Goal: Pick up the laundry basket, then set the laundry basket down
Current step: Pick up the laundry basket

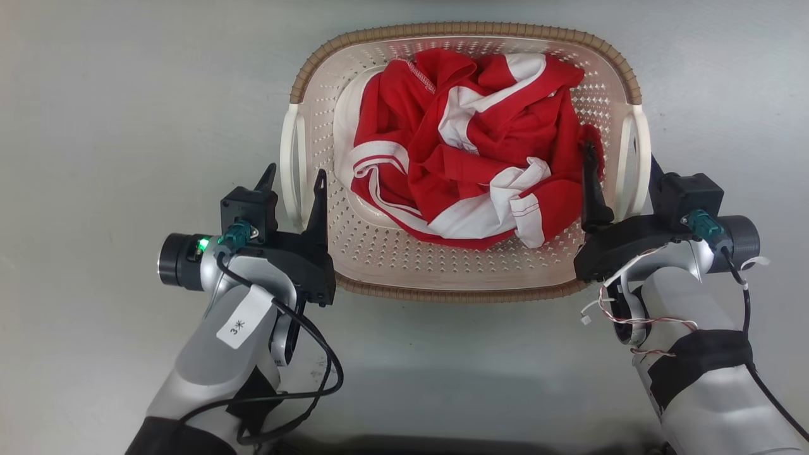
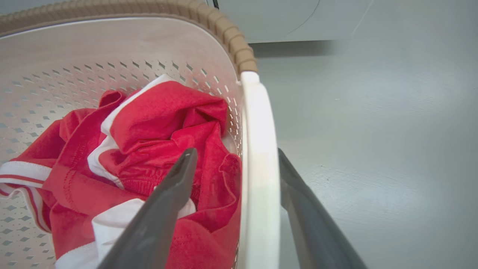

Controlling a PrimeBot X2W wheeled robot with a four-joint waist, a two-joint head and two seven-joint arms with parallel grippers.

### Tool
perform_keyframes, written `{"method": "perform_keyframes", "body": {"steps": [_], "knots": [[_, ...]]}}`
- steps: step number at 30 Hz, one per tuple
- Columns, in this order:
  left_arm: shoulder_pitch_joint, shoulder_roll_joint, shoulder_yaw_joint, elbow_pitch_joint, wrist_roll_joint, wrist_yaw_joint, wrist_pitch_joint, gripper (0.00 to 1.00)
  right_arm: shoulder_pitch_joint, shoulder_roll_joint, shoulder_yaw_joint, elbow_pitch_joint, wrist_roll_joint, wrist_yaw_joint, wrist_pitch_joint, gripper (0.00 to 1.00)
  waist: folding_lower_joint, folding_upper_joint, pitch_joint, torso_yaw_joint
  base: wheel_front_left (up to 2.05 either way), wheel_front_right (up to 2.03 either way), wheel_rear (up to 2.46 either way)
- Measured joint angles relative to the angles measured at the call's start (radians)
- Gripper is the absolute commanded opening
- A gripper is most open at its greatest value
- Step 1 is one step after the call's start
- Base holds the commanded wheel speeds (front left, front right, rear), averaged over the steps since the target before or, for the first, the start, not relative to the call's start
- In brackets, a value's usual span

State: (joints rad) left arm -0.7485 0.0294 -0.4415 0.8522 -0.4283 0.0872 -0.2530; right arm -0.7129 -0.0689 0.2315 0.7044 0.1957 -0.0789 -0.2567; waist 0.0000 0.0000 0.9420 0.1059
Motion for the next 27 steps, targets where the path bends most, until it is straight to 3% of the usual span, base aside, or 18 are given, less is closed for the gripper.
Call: {"method": "perform_keyframes", "body": {"steps": [13,14,15,16,17,18,19,20,21,27], "knots": [[-0.053,0.0,-0.071,0.046,-0.065,0.001,0.0,1.0,-0.039,0.0,0.037,0.038,0.046,-0.01,0.0,1.0,-0.0001,0.0,0.017,-0.001,0.0,0.0,0.0],[-0.058,0.001,-0.079,0.05,-0.069,0.001,0.0,1.0,-0.04,0.0,0.038,0.042,0.049,-0.01,0.0,0.93,0.0,0.0,0.018,-0.002,0.0,0.0,0.0],[-0.064,0.0,-0.085,0.053,-0.072,0.001,0.0,0.91,-0.041,0.0,0.04,0.044,0.052,-0.011,0.0,0.81,0.0,0.0,0.018,-0.002,0.0,0.0,0.0],[-0.07,0.0,-0.09,0.054,-0.073,0.001,0.0,0.64,-0.044,0.0,0.042,0.046,0.052,-0.014,0.0,0.62,-0.0001,0.0,0.018,-0.002,0.0,0.0,0.0],[-0.074,0.0,-0.096,0.057,-0.076,0.001,0.0,0.23,-0.049,0.0,0.045,0.048,0.054,-0.018,0.0,0.46,0.0,0.0,0.018,-0.003,0.0,0.0,0.0],[-0.079,0.001,-0.105,0.064,-0.08,0.001,0.0,0.0,-0.056,0.0,0.047,0.05,0.059,-0.02,0.0,0.4,0.0,0.0,0.018,-0.003,0.0,0.0,0.0],[-0.083,0.001,-0.113,0.071,-0.083,0.008,0.0,0.0,-0.059,-0.003,0.048,0.051,0.062,-0.023,0.0,0.33,0.0,0.0,0.017,-0.004,0.0,0.0,0.0],[-0.086,0.011,-0.118,0.076,-0.088,0.01,-0.001,0.0,-0.059,-0.007,0.049,0.055,0.064,-0.026,0.0,0.33,-0.0001,0.0001,0.017,-0.005,0.0,0.0,0.0],[-0.087,0.016,-0.123,0.077,-0.094,0.009,-0.001,0.0,-0.059,-0.01,0.051,0.059,0.069,-0.027,0.0,0.04,0.0,0.0,0.016,-0.005,0.0,0.0,0.0],[-0.088,0.015,-0.155,0.084,-0.134,0.011,-0.004,0.0,-0.061,-0.009,0.06,0.091,0.089,-0.035,0.0,0.0,0.0,0.0,0.005,-0.008,0.0,0.0,0.0]]}}
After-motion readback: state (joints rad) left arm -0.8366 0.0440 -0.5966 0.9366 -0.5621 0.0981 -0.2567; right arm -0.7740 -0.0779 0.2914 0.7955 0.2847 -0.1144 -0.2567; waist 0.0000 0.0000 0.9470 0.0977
